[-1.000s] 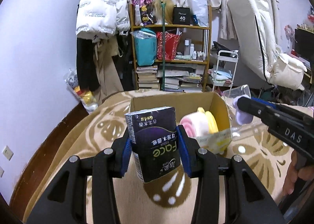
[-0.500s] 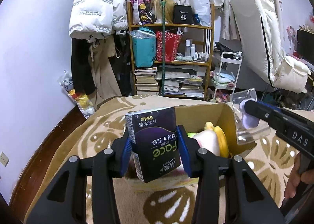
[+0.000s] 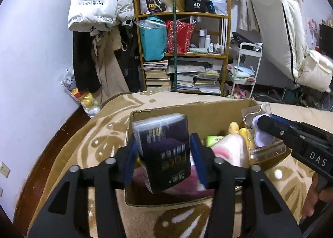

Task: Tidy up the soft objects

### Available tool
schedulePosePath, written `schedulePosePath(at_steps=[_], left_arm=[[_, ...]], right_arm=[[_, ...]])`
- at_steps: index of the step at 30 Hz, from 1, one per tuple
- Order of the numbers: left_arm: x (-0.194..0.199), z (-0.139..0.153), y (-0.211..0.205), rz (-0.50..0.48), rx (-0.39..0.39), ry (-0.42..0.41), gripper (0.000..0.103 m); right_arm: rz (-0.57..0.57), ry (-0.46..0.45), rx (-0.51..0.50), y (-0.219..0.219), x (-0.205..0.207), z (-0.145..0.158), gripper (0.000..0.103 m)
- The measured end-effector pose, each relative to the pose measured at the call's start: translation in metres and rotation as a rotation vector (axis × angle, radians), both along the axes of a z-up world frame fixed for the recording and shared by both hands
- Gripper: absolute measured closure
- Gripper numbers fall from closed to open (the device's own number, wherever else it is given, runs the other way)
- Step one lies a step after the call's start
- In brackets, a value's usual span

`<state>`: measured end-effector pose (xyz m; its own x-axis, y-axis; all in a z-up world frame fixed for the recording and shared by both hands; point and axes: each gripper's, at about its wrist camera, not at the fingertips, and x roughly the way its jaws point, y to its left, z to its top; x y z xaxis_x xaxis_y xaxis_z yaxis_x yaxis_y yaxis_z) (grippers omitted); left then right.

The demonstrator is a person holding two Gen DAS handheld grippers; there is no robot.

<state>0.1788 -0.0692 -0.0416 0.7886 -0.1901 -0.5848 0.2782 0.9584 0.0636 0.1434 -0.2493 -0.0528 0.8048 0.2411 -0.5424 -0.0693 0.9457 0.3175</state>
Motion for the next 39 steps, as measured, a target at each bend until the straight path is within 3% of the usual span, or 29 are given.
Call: schedulePosePath(at_steps=[10, 14, 22, 27, 33, 37, 39], left_arm=[[-0.014, 0.006, 0.000, 0.010, 0.005, -0.023, 0.021], [-0.024, 0.012, 0.004, 0.014, -0.001, -0.030, 0.020], [-0.053, 0.028, 0.024, 0.033, -0.025, -0.043, 0.013], [-0.077, 0.041, 0.029, 0.035, -0.007, -0.076, 0.010], [-0.114, 0.053, 0.038, 0.035, 0.009, -0.103, 0.003], [-0.135, 0.060, 0.042, 0.033, 0.006, -0.118, 0.002], [-0.146, 0.060, 0.045, 0.038, 0.018, -0.130, 0.002]], right_arm=[[-0.005, 0.007, -0.007, -0.005, -0.007, 0.001, 0.070], [-0.006, 0.001, -0.006, -0.005, -0.014, 0.006, 0.066], [0.014, -0.056, -0.032, 0.004, -0.045, 0.030, 0.048], [0.033, -0.078, -0.036, 0.011, -0.064, 0.047, 0.045], [0.024, -0.121, -0.058, 0.017, -0.092, 0.067, 0.027], [0.008, -0.161, -0.069, 0.018, -0.114, 0.079, 0.000], [0.018, -0.184, -0.083, 0.020, -0.126, 0.084, 0.000]])
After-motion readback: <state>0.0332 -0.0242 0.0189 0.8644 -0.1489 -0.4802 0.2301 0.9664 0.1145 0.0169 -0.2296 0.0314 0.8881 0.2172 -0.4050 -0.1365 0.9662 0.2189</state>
